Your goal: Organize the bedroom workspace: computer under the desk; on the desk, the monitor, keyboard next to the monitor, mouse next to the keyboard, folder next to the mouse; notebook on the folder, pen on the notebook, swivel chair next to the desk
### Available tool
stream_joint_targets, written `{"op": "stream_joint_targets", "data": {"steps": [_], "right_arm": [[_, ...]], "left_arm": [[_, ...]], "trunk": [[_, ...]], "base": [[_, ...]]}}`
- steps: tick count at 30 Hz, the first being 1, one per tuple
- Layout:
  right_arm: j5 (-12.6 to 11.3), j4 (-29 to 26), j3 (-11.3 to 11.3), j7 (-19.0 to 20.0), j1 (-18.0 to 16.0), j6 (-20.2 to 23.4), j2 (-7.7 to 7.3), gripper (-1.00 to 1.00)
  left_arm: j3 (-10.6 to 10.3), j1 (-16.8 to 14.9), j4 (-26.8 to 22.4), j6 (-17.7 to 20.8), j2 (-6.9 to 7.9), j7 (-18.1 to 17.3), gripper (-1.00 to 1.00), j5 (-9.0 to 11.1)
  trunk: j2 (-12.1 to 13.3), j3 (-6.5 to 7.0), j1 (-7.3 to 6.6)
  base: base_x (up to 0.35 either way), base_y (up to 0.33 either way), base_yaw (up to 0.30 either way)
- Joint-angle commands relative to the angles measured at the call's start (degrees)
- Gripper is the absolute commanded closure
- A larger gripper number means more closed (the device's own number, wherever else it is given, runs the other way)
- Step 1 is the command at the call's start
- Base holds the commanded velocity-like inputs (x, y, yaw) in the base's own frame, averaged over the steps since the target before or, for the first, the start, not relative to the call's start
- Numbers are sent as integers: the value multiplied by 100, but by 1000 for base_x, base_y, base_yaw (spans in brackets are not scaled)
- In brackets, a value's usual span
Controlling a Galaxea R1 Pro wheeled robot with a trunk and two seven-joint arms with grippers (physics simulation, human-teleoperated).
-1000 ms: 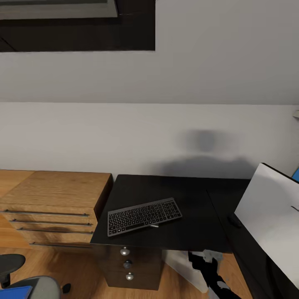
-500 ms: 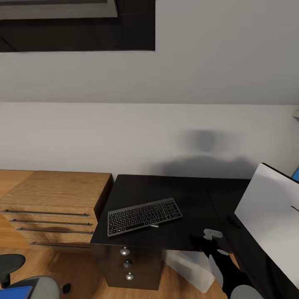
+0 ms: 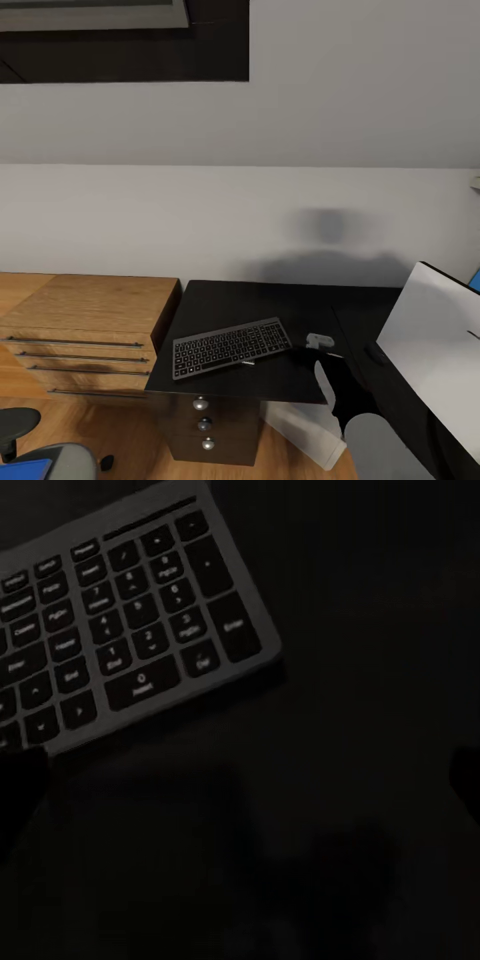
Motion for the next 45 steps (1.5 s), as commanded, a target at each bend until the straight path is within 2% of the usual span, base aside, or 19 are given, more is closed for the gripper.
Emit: {"op": "stream_joint_targets", "data": {"steps": [1,8,17,28,45], "right_arm": [[10,-54,-23,25,-17,38,15,-100],[-10,-189,2,53,-59,44,111,-100],[-15,-205,-7,89,-63,0,128,-100],[-16,-193,-11,91,-64,-62,143,-100],[26,-166,-3,103,-52,-651,129,-100]], "left_arm": [[-48,-5,1,-22,8,50,-100,22],[-40,-4,-11,-22,33,50,-100,16],[-38,-1,-16,-22,31,51,-100,7],[-38,-1,-17,-17,28,58,-100,6],[-42,-3,-17,-17,22,59,-100,6]], "trunk": [[-8,-9,2],[-8,-9,2],[-8,-9,2],[-8,-10,2],[-8,-61,2]], "base": [[0,0,0],[0,0,0],[0,0,47],[0,0,230],[0,0,259]]}}
